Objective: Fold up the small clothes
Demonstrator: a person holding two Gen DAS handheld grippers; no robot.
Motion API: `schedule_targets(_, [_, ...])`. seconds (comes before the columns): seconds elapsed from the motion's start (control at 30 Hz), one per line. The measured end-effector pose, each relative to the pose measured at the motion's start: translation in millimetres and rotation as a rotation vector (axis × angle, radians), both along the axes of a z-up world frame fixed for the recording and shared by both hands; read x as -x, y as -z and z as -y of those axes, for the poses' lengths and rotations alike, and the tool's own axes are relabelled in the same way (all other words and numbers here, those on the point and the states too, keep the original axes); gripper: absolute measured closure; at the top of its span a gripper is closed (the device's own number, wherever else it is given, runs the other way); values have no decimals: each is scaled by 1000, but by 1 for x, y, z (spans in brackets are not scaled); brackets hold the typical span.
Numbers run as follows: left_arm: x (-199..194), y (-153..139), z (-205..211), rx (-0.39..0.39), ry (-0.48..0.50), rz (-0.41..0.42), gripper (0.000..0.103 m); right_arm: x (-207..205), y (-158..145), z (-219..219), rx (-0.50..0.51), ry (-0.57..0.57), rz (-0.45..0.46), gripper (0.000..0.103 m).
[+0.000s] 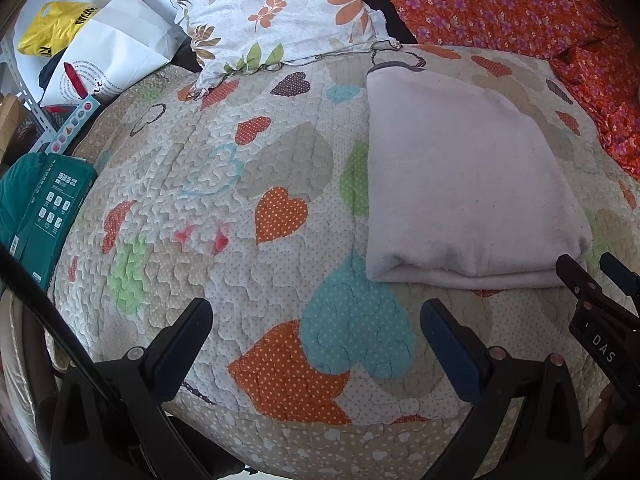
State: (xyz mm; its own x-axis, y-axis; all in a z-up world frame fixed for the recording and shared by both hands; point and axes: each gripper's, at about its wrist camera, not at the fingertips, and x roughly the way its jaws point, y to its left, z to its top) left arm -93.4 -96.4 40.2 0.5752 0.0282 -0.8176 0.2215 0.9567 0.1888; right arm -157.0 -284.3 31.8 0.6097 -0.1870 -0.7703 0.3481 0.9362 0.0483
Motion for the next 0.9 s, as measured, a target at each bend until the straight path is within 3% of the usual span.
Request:
schedule_targets(0.6, [3,0,4,-10,14,25,0,-1,0,-1,3,-4,-1,23])
schedule_targets(0.9, [-1,6,2,3,8,-6,0,-1,1,0,4,-2,3,22])
